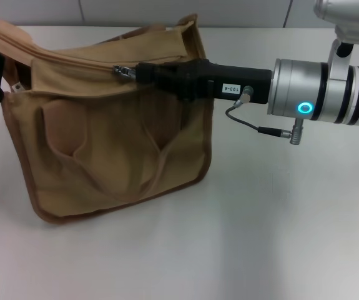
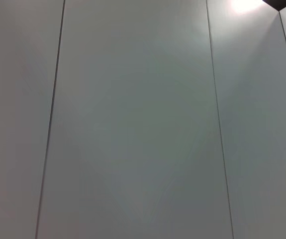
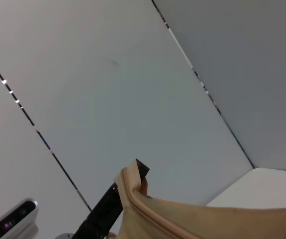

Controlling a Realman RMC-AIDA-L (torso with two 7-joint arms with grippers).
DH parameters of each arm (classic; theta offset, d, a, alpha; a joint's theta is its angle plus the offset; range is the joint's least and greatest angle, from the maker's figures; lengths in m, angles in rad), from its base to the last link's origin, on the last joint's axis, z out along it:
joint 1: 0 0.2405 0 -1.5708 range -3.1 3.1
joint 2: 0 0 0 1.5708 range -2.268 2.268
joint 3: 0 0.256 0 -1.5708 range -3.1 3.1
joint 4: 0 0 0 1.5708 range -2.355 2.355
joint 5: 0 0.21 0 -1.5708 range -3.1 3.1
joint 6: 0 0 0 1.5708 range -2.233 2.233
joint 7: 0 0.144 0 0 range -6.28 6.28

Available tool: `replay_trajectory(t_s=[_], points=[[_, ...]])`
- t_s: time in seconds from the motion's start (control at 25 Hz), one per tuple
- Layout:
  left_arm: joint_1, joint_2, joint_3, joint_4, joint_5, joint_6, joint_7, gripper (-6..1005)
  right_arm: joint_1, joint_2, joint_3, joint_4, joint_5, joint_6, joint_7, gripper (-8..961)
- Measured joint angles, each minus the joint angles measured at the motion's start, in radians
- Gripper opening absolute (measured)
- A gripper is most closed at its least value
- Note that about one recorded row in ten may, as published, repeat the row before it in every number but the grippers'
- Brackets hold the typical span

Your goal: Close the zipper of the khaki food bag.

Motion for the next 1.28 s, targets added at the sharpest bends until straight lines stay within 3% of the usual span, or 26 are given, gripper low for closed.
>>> replay_trajectory(t_s=[1.12, 1.28], points=[[-0.017, -0.002, 0.0, -0.002, 0.0, -0.025, -0.01, 54, -0.093, -0.004, 0.126, 0.003, -0.028, -0.053, -0.028, 0], [-0.017, -0.002, 0.0, -0.002, 0.0, -0.021, -0.012, 55, -0.099, -0.005, 0.149, -0.001, -0.029, -0.092, -0.027, 35]])
